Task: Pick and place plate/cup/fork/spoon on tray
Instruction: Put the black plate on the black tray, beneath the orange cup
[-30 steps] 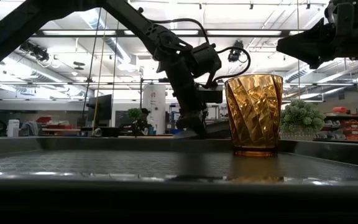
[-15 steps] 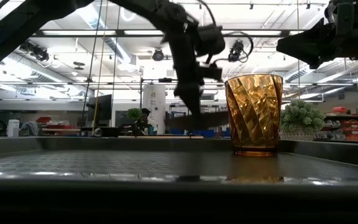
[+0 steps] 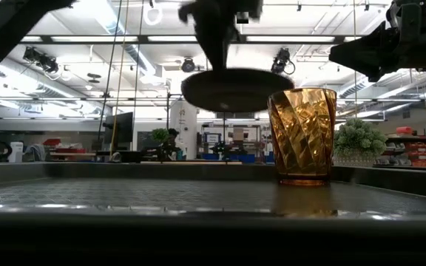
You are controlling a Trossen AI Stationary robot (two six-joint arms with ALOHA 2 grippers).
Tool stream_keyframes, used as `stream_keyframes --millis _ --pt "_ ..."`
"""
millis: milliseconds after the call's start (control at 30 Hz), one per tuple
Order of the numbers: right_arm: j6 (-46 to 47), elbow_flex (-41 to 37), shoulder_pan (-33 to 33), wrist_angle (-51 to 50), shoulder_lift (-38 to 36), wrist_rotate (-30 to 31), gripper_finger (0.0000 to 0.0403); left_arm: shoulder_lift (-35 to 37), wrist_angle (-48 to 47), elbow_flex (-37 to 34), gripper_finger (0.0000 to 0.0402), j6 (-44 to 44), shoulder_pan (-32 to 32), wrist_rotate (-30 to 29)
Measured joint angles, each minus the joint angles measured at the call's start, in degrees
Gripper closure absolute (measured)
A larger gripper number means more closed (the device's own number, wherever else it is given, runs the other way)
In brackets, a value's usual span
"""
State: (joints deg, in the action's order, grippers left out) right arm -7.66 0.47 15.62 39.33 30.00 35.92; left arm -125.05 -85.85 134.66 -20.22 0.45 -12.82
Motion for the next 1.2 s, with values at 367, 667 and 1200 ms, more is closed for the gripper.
stream_keyframes --millis 367,667,1200 --pt "0.02 0.00 -0.02 0.02 -0.02 0.00 0.0266 7.53 -4.19 -0.10 0.0391 14.28 -14.94 -4.01" --pt "0.00 0.00 -0.02 0.04 -0.02 0.00 0.0266 7.93 -4.14 -0.10 0.0390 17.16 -27.79 2.00" --pt "0.01 0.00 -0.01 0.03 0.00 0.00 0.0266 3.22 -0.75 -0.20 0.0387 24.30 -35.16 6.51"
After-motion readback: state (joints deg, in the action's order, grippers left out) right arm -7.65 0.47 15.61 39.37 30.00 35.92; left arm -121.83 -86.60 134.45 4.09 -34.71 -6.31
